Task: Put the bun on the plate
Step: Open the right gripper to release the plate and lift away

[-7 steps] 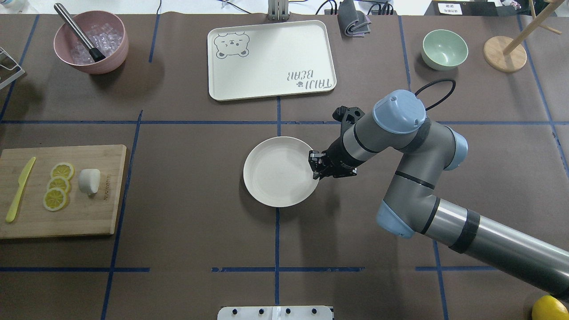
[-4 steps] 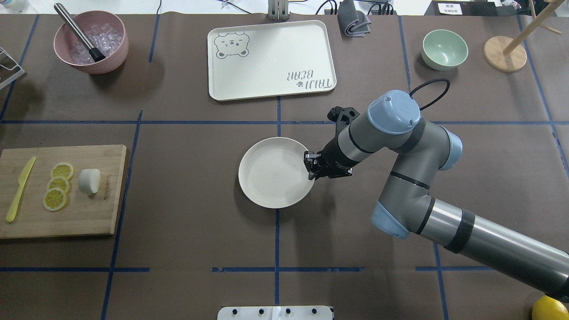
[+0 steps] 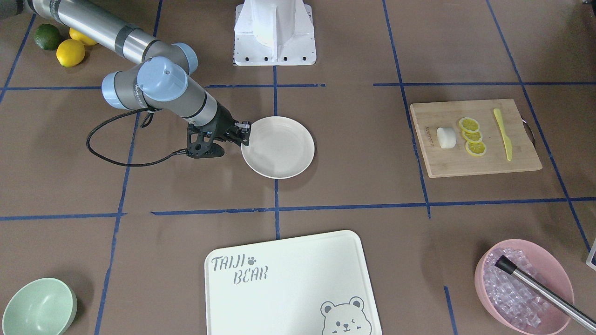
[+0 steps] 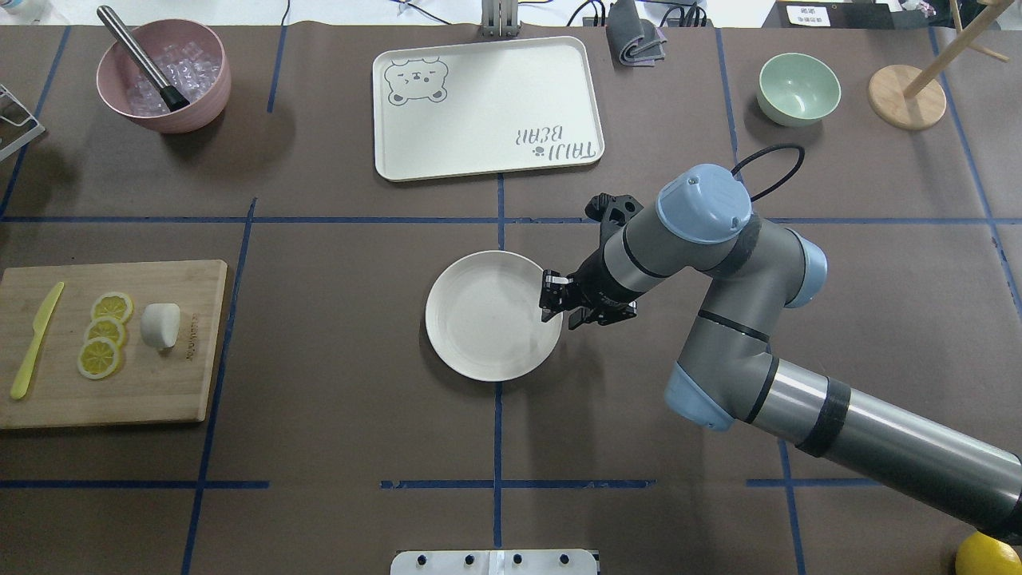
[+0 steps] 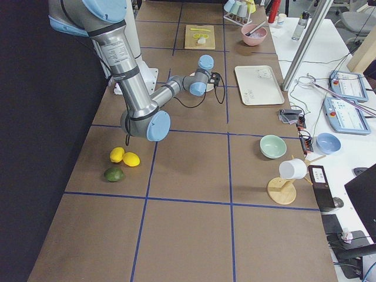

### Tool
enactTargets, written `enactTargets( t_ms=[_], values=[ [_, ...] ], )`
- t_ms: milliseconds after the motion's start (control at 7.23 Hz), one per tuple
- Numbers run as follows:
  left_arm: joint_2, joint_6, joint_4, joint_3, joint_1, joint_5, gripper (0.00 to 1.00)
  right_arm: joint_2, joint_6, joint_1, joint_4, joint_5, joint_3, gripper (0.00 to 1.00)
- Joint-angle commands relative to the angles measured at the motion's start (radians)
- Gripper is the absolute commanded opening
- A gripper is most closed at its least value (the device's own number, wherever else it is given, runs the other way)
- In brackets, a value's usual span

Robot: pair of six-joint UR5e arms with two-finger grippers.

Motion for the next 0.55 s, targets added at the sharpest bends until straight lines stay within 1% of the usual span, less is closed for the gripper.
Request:
enactTargets(
  t_ms=[0, 138, 277, 415],
  values=[
    [-0.001, -0.012, -0.027, 0.009, 0.078, -0.103, 1.0, -0.015, -0.002, 0.063, -0.012, 0.048, 0.039, 1.0],
    [-0.01, -0.122, -0.044, -0.011, 0.125, -0.119, 1.0, -0.057, -0.003, 0.153, -0.013, 0.118, 0.058, 1.0],
    [-0.012, -0.279, -0.126, -0.035, 0.232, -0.116, 1.0, -0.106, -0.008, 0.223, -0.015, 0.155, 0.093, 1.0],
    [-0.01, -0.452, -0.256, -0.036, 0.33, -0.116, 1.0, -0.181, -0.02, 0.273, -0.015, 0.153, 0.131, 1.0]
  ],
)
